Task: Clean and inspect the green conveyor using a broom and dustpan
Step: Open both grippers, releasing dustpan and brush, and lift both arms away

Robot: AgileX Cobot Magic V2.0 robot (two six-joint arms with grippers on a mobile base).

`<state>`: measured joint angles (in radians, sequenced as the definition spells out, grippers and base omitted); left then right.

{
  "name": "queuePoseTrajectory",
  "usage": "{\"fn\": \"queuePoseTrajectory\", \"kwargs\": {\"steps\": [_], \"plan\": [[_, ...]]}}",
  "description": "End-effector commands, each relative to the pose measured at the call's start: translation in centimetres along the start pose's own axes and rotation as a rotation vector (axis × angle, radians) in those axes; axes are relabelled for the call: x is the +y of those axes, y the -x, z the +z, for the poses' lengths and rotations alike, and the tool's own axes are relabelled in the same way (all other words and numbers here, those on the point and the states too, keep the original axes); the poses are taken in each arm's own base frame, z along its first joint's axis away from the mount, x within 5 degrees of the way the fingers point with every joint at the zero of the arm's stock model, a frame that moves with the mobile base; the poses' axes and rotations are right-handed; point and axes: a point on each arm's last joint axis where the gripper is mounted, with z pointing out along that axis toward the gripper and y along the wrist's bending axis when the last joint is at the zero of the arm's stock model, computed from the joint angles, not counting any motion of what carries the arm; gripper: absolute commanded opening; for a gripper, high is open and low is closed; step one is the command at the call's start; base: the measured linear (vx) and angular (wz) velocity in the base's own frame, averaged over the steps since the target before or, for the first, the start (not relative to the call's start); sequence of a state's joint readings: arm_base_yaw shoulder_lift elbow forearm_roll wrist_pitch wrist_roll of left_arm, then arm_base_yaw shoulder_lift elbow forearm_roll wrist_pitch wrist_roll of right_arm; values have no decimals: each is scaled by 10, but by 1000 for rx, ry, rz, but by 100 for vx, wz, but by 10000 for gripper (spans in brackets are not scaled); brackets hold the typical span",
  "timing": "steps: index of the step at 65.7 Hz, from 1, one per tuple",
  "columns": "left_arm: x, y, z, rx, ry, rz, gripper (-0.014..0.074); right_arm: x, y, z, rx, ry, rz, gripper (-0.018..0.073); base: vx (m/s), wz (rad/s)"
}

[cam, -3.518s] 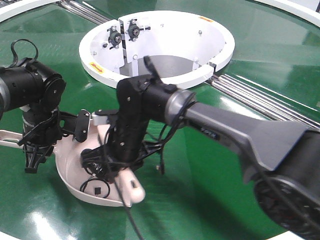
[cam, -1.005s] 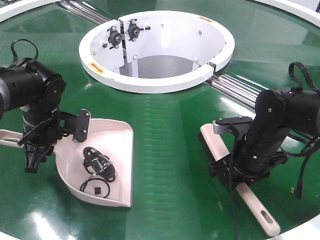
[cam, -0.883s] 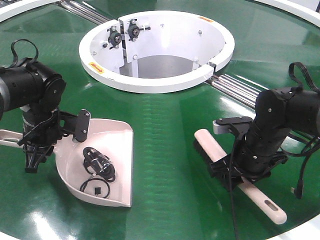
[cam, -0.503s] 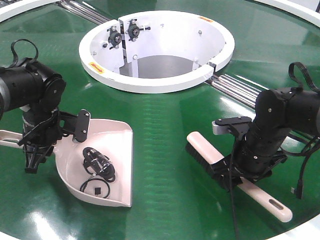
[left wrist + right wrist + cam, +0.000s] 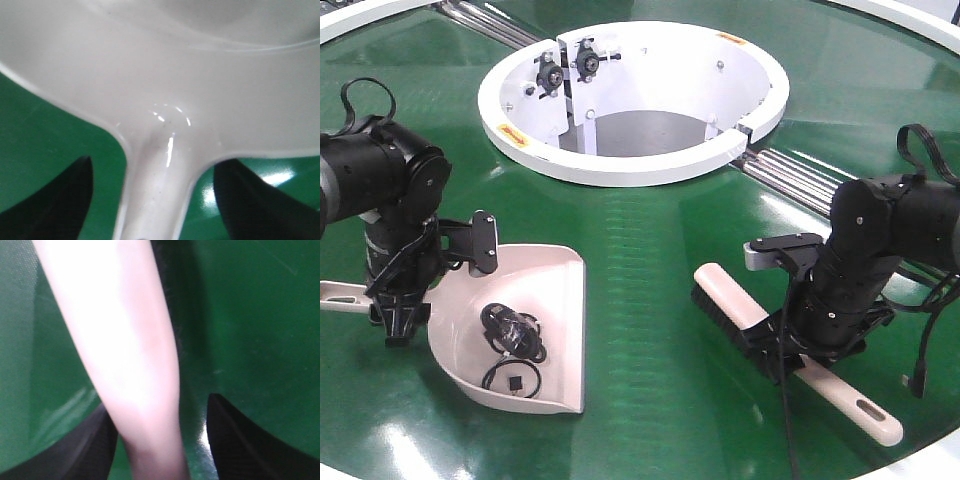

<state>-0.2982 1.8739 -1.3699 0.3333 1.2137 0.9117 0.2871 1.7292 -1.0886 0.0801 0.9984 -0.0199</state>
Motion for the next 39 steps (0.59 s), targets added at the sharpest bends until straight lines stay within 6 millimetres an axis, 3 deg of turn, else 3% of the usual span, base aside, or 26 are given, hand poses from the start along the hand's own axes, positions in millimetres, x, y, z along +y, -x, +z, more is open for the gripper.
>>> {"fn": "queuePoseTrajectory", "kwargs": {"steps": [1, 21, 39], "plan": [[-1, -9, -28, -27, 53, -49, 534, -3, 0, -20, -64, -23, -22, 393, 0, 0], [-17, -20, -67, -182, 72, -116, 534, -1, -8, -48, -151, -25, -30, 393, 0, 0], [-45, -50, -125, -364, 176, -178, 534, 1, -20, -90, -362, -28, -39, 393, 0, 0]]}}
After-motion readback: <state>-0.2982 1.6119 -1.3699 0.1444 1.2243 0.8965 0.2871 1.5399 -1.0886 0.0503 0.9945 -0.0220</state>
